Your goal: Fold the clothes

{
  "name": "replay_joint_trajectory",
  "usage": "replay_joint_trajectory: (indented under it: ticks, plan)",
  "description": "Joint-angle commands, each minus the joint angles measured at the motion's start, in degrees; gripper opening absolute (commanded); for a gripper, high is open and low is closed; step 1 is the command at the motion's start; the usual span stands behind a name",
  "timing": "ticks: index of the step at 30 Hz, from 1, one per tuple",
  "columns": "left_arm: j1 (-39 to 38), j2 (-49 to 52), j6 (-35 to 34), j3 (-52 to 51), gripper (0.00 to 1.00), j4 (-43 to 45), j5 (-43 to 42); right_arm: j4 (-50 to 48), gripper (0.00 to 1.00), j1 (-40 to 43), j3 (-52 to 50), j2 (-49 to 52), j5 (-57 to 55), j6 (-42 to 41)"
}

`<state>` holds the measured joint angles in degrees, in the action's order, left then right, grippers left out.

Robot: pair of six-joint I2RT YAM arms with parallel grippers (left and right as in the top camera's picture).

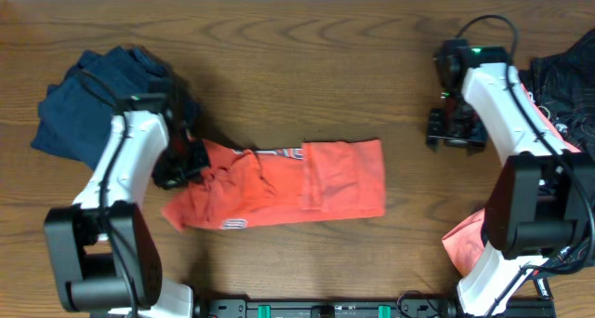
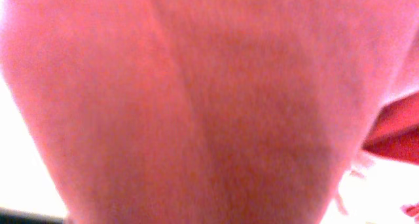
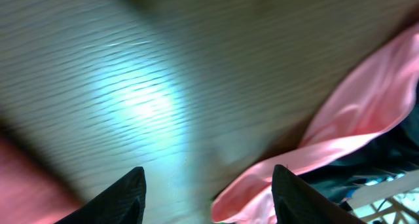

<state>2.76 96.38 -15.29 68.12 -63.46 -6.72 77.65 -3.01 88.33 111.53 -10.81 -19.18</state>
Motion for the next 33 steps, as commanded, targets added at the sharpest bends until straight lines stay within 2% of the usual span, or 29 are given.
replay_joint_trajectory:
  ticks: [1, 5, 9, 12, 17, 22, 25, 27, 29, 33]
  plan:
    - [-0.90, -3.58, -1.57, 5.77, 0.06, -2.93, 2.49, 0.44, 0.60, 2.97, -0.22, -2.05, -0.96, 2.71]
    - [-6.71, -6.38, -1.97, 8.59, 0.06, -3.76, -4.66, 0.61, 0.60, 4.17, -0.22, -2.05, -0.94, 3.87]
    - [-16.74, -7.32, -5.68, 8.83, 0.06, -1.68, -5.92, 0.37, 0.61, 4.00, -0.22, -2.05, -0.74, 4.04]
    - [-26.03, -6.16, -8.11, 8.83, 0.06, 3.02, -5.90, 0.39, 0.62, 3.78, -0.22, -2.05, -0.50, 4.07]
    - [-36.52, -3.34, -11.74, 8.83, 0.06, 11.61, -5.88, 0.39, 0.62, 3.78, -0.22, -2.05, -0.50, 4.07]
    - [-43.63, 1.92, -14.27, 8.83, 0.07, 17.09, -5.95, 0.37, 0.62, 3.78, -0.22, -2.05, 0.83, 5.11]
    - [-46.36, 4.59, -14.40, 8.83, 0.16, 19.91, -6.82, 0.31, 0.62, 3.78, -0.22, -2.03, 1.20, 5.11]
    - [-47.69, 5.40, -14.19, 8.83, 0.30, 21.64, -9.62, -0.11, 0.62, 3.74, -0.22, -2.03, 1.66, 5.14]
    - [-48.24, 5.20, -10.67, 8.90, 0.41, 23.12, -13.38, -0.07, 0.63, 3.74, -0.22, -2.03, 2.34, 5.14]
    - [-46.10, 1.86, 0.02, 10.99, 0.43, 20.65, -14.86, -0.26, 0.64, 3.69, -0.22, -2.03, 3.32, 5.99]
